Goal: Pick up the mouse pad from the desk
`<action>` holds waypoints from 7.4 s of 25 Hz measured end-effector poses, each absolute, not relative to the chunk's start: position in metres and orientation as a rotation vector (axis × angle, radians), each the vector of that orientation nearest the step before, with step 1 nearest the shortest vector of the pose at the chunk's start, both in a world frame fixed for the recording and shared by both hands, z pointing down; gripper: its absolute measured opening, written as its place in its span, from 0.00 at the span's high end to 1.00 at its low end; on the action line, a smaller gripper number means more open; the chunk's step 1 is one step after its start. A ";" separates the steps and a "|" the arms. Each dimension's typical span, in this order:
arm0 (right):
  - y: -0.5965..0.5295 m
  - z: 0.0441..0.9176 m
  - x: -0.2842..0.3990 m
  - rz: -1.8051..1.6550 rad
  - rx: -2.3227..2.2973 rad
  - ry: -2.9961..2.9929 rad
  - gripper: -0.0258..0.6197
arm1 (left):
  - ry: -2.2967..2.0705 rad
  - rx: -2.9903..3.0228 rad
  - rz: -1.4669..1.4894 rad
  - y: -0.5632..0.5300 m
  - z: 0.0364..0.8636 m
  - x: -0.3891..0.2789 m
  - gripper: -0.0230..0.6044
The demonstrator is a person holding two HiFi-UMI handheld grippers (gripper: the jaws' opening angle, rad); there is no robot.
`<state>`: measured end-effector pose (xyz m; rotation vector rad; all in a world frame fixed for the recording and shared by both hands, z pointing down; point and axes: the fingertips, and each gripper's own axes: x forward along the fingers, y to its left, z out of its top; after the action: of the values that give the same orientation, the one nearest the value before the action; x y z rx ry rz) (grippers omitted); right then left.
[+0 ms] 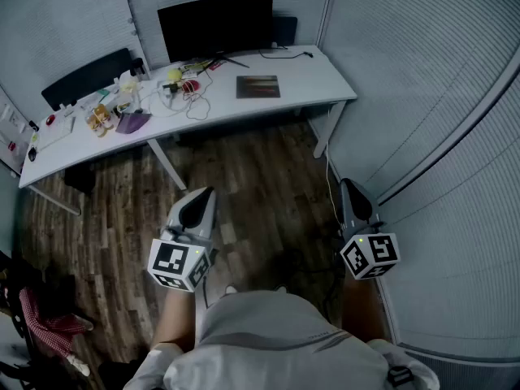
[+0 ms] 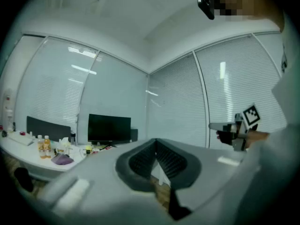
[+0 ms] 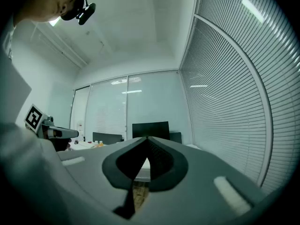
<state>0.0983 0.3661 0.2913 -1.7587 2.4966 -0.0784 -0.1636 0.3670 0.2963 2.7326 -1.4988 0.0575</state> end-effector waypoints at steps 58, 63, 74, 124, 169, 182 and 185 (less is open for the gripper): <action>0.221 0.372 0.158 -0.378 -1.623 2.603 0.95 | -1.456 2.688 0.158 0.200 0.353 -0.082 0.96; 0.160 0.371 0.110 -0.387 -1.607 2.635 0.95 | -1.445 2.678 0.158 0.142 0.354 -0.123 0.96; 0.081 0.390 0.034 -0.436 -1.621 2.714 0.95 | -1.460 2.625 0.179 0.065 0.368 -0.199 0.96; -0.431 0.476 0.072 -0.685 -1.590 2.888 0.95 | -1.405 2.457 0.411 -0.421 0.458 -0.134 0.93; -0.500 0.732 0.053 -1.513 -1.899 3.013 0.72 | -1.233 1.780 1.017 -0.493 0.730 -0.126 0.68; -0.496 0.714 0.042 -1.470 -1.797 2.982 0.87 | -1.199 1.887 0.976 -0.484 0.715 -0.108 0.85; -0.501 0.691 0.039 -1.365 -1.766 2.995 0.89 | -1.191 1.949 0.903 -0.487 0.694 -0.099 0.85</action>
<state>0.0389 -0.5006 0.6915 -1.7661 2.9949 -1.3653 -0.0995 -0.4874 0.6943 1.9489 -1.1909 0.9030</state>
